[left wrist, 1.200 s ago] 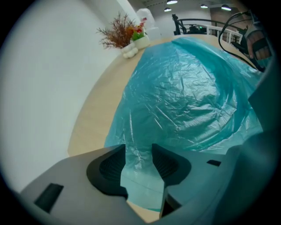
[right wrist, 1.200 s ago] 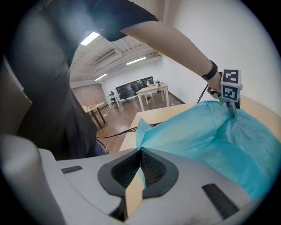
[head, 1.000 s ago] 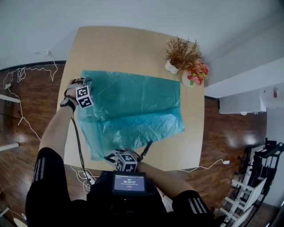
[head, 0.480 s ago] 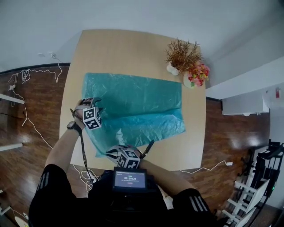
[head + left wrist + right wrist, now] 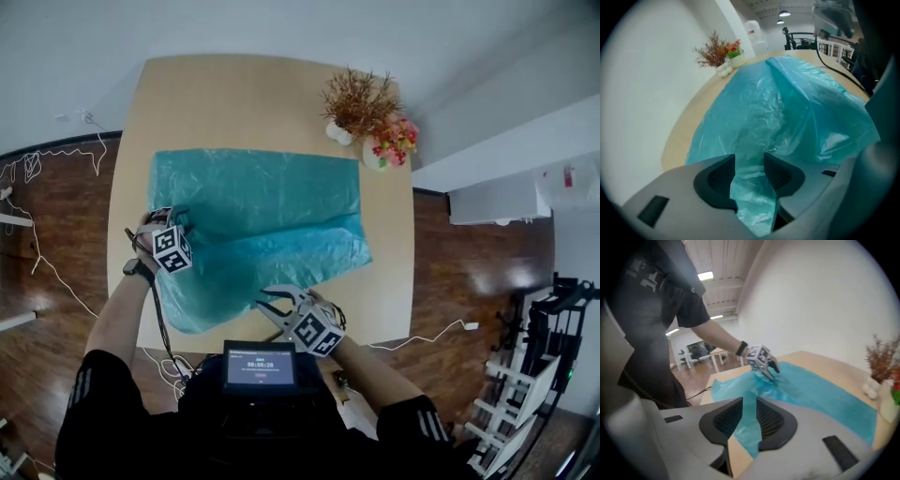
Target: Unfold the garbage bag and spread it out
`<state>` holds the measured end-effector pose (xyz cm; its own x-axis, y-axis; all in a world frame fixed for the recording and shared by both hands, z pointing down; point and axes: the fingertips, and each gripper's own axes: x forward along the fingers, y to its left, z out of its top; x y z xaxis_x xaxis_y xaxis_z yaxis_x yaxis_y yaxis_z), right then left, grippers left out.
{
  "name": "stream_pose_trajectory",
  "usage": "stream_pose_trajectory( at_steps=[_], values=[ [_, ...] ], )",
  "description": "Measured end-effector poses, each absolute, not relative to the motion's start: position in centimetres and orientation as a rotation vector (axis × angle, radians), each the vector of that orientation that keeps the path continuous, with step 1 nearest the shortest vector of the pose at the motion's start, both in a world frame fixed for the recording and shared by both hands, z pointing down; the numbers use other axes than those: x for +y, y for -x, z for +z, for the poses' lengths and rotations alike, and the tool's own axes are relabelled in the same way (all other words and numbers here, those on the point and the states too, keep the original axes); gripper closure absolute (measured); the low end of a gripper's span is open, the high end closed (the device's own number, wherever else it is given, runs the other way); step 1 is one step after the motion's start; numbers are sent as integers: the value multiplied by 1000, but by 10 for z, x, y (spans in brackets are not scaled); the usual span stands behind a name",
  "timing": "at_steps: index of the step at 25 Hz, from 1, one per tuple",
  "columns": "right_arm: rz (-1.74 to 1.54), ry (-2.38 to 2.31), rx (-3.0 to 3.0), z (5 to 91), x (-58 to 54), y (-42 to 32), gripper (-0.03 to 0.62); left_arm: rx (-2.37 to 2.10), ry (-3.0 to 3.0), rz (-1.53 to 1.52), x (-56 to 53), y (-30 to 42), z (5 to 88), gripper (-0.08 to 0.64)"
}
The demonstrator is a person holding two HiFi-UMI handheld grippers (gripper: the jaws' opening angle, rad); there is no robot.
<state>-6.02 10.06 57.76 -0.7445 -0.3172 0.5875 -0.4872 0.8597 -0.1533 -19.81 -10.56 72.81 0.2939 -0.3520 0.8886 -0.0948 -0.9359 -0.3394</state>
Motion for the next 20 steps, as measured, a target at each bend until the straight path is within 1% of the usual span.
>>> stream_pose_trajectory(
  at_steps=[6,10,14,20],
  values=[
    [427,-1117,-2195,598,57,-90,477,428,2336,-1696,-106,199,727,362],
    [493,-1324,-2031,622,45,-163,477,453,2343,-1699,-106,200,727,365],
    [563,-1353,-1922,656,47,-197,477,467,2343,-1713,-104,201,727,373],
    [631,-1261,-1764,712,64,-219,462,479,2338,-1730,-102,199,728,391]
  ],
)
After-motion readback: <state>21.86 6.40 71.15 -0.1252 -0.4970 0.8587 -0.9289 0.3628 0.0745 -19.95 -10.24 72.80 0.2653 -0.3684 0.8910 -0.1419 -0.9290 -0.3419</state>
